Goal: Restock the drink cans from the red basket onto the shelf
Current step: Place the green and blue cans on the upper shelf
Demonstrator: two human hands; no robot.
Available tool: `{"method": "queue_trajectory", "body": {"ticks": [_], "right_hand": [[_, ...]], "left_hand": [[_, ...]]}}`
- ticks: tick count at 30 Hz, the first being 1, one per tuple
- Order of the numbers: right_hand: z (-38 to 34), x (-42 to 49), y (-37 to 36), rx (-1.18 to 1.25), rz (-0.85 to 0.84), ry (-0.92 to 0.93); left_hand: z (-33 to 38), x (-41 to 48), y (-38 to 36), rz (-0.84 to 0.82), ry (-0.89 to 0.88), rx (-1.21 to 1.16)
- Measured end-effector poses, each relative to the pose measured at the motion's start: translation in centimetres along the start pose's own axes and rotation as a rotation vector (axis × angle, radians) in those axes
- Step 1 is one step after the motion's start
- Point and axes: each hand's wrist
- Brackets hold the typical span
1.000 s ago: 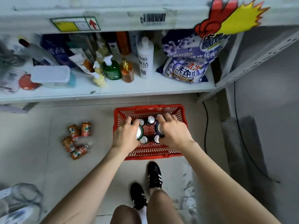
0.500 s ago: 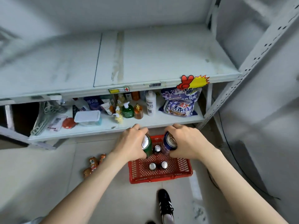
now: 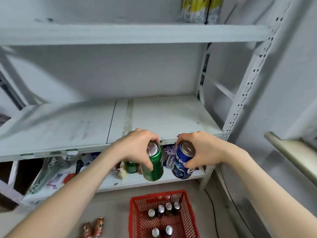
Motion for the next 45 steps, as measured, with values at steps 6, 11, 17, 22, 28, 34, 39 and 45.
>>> {"method": "queue_trajectory", "body": {"ticks": [6,11,17,22,28,34,39,45], "right_hand": [[0.7,-0.5,9.3,-0.016,0.051,0.063],[2.1,0.1,16.9,0.011,0.082,0.136],[3.5,1.0,24.6,0.057,0.117,0.228],[3.7,2.3,29.1,0.150,0.123,0.265],[3.0,4.2,33.8,0.210,0.179,0.312],[2.2,6.6,37.7,0.205,0.224,0.305],[2.3,10.8,40.9,0.176,0.244,0.259],[2.8,18.0,44.4,0.125,0.249,0.236]], "left_hand": [[2.8,1.6,8.7,0.116,-0.052,0.027],[4.7,3.1,14.9,0.193,-0.057,-0.029],[5.7,4.8,21.1,0.279,-0.081,-0.150],[6.2,5.7,26.8,0.289,-0.123,-0.223],[6.0,7.2,32.1,0.286,-0.144,-0.194],[4.9,10.2,36.3,0.274,-0.100,-0.154],[2.8,14.0,39.4,0.307,-0.023,-0.119],[-0.7,19.2,42.1,0.347,0.113,-0.093]]}}
Point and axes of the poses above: each hand's wrist, its own x-axis towards the middle knuckle, its own y-axis out of the back of the hand, z = x × y, and after that the axes turned 10 degrees about -y, right-handed
